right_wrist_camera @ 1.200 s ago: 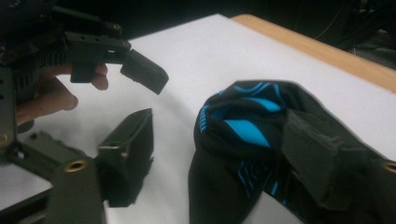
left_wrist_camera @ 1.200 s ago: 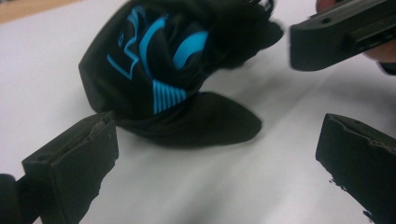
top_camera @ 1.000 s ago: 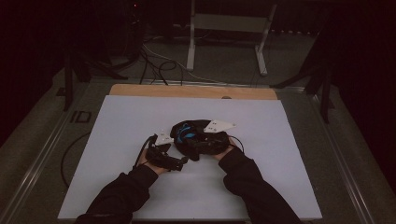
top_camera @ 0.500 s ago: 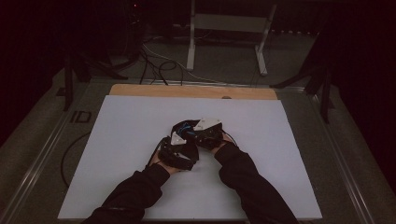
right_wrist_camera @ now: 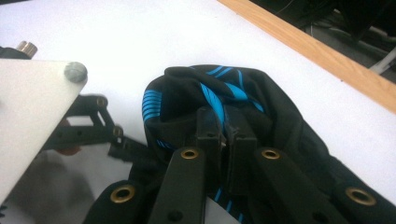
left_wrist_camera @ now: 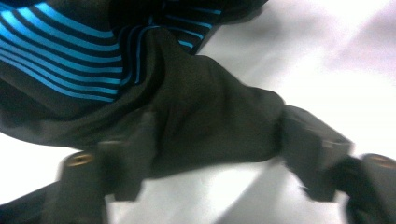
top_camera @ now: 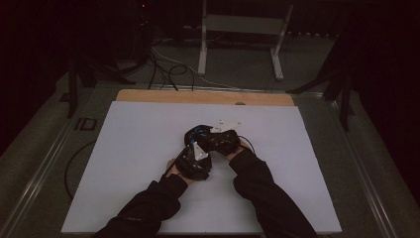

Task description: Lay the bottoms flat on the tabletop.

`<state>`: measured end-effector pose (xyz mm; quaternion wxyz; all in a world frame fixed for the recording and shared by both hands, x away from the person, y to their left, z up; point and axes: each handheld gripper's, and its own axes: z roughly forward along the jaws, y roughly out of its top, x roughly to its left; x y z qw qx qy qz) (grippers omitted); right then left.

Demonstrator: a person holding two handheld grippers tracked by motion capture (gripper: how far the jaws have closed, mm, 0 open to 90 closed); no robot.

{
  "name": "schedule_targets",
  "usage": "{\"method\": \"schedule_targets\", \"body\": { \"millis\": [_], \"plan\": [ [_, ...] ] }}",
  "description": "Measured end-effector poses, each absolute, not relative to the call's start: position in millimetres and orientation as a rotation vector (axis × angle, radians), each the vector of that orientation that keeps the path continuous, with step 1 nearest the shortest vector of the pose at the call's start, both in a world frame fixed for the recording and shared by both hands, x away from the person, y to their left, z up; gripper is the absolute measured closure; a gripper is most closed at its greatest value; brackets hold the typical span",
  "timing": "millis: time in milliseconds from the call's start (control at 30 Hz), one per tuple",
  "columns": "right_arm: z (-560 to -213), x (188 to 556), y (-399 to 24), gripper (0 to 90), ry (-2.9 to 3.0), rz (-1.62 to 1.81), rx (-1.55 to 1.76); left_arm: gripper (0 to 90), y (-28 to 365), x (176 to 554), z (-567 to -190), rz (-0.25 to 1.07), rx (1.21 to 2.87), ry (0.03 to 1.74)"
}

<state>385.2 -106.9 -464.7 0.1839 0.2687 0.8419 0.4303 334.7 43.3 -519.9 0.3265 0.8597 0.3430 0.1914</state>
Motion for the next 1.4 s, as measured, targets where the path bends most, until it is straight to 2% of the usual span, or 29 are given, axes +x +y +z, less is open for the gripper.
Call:
{"method": "schedule_targets", "body": {
  "millis": [67, 100, 133, 200, 433, 933, 1100, 1400],
  "plan": [
    [-463, 385, -108, 86.9, 2.376, 1.220, 0.762, 56.3, 47, 336, -518, 0.524, 2.255, 0.910],
    [-462, 384, -108, 86.9, 2.374, 1.216, 0.763, 68.1, 49, 336, -517, 0.518, 2.230, 0.919],
    [-462, 384, -109, 86.9, 2.376, 1.214, 0.755, 74.0, 53, 338, -515, 0.510, 2.231, 0.913],
    [-461, 384, -111, 87.0, 2.380, 1.214, 0.743, 78.7, 59, 339, -511, 0.490, 2.232, 0.917],
    [-460, 376, -126, 87.0, 2.384, 1.222, 0.719, 81.0, 80, 336, -499, 0.500, 2.250, 0.887],
    [-454, 334, -176, 87.1, 2.379, 1.224, 0.701, 81.5, 122, 315, -460, 0.577, 2.244, 0.785],
    [-456, 315, -185, 87.1, 2.376, 1.171, 0.685, 81.5, 117, 295, -448, 0.522, 2.255, 0.707],
    [-453, 294, -225, 87.1, 2.326, 1.193, 0.761, 80.6, 92, 261, -446, 0.383, 2.255, 0.561]
  ]
}}
